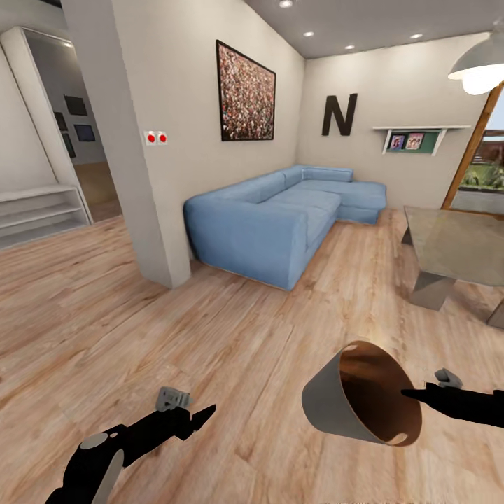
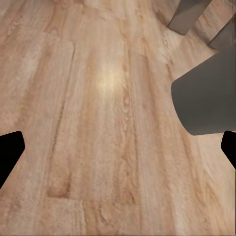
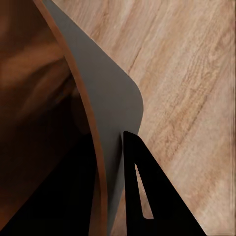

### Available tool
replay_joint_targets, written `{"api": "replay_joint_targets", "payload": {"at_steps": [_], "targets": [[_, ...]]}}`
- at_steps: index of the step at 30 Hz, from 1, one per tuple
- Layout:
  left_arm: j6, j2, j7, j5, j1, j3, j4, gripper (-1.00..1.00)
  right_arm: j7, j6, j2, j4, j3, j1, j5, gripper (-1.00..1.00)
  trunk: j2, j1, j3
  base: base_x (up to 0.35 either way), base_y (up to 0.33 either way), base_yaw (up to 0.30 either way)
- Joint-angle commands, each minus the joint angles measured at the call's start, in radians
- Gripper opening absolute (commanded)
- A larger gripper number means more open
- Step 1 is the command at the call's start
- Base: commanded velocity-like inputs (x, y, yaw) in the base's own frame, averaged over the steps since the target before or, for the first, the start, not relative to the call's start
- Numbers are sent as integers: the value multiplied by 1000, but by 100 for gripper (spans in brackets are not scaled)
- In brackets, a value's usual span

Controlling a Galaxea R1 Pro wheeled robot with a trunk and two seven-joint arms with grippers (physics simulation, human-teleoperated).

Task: Put the three can of soda from the living room inside the tash can in the kitchen.

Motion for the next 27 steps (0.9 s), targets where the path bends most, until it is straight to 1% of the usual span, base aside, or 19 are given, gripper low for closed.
{"api": "replay_joint_targets", "payload": {"at_steps": [1, 16, 21, 27], "targets": [[0, 0, 0, 0, 0, 0, 0, 100, 6, 15, 0, -1, -1, 0, -17, -100, 0, 0, 1, 9, 2, -279], [1, 2, -2, 5, 0, -1, 2, 100, 6, 15, 2, -1, 3, 0, -16, -100, 0, 0, 9, 9, 0, -279], [-1, 1, 0, 3, 0, -1, 2, 100, 6, 15, 3, -1, 3, 0, -16, -100, 0, 0, 11, 137, 0, -279], [-2, 0, 4, -1, 0, -1, 7, 100, 5, 15, 4, -1, 5, 1, -16, -100, 0, 0, 14, 209, -37, -279]]}}
